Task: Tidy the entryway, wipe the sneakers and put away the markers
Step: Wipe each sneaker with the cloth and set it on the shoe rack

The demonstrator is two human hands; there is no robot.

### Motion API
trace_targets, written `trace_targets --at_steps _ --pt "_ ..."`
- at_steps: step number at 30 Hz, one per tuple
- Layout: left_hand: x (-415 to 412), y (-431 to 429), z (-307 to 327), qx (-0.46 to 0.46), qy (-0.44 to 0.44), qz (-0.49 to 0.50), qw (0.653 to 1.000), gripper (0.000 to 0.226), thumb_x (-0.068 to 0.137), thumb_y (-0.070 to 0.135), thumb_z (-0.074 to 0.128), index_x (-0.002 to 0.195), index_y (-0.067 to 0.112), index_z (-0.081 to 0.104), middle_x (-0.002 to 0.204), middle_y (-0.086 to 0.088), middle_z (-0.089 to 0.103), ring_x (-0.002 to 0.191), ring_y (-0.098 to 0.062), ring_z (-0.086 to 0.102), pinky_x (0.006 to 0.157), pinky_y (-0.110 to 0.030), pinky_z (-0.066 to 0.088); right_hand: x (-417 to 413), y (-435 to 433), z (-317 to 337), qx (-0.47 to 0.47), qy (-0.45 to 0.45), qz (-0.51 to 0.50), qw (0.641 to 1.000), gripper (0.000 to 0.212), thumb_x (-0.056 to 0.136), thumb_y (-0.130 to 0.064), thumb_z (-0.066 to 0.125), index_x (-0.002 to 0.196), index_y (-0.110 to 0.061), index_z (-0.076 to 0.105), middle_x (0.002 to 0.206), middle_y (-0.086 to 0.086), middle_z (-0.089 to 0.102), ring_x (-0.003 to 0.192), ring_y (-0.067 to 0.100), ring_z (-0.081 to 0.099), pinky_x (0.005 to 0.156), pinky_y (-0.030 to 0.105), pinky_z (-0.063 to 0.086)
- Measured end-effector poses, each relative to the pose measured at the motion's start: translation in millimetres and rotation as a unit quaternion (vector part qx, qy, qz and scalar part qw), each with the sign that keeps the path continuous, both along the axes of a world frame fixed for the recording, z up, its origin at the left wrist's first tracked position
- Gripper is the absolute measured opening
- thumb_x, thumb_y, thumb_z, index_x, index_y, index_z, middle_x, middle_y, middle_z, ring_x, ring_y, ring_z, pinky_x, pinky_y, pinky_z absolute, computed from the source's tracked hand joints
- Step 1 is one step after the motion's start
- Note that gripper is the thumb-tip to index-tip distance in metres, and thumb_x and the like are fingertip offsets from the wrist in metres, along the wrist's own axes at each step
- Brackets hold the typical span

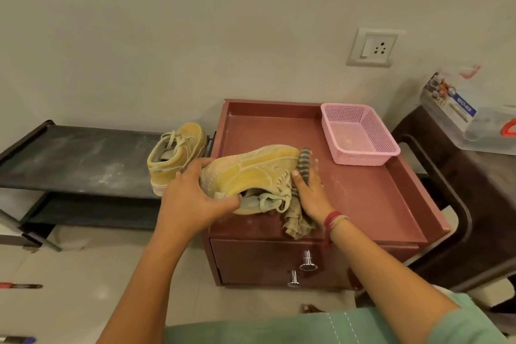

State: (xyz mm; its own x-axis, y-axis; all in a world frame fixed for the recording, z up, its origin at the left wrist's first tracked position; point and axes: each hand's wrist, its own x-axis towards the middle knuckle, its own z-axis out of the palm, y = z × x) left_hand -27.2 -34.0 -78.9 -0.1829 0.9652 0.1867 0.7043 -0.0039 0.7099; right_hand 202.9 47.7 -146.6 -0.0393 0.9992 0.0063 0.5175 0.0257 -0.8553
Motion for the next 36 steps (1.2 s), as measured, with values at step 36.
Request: trace_targets --at_steps 36 --pt "-26.8 -12.0 4.7 -0.122 -0.054 0.034 0.99 0.12 0.047 0.094 0.049 0.148 0.035 0.019 0.146 -0.003 0.044 0.129 -0.025 0.047 0.1 -0.044 0.041 -41.2 -40.4 34.1 0.146 0.092 0.076 0.982 0.043 0.095 -0.042 0.041 0.137 -0.036 0.039 0.141 -0.012 0.043 0.132 0.007 0.037 0.11 0.025 0.029"
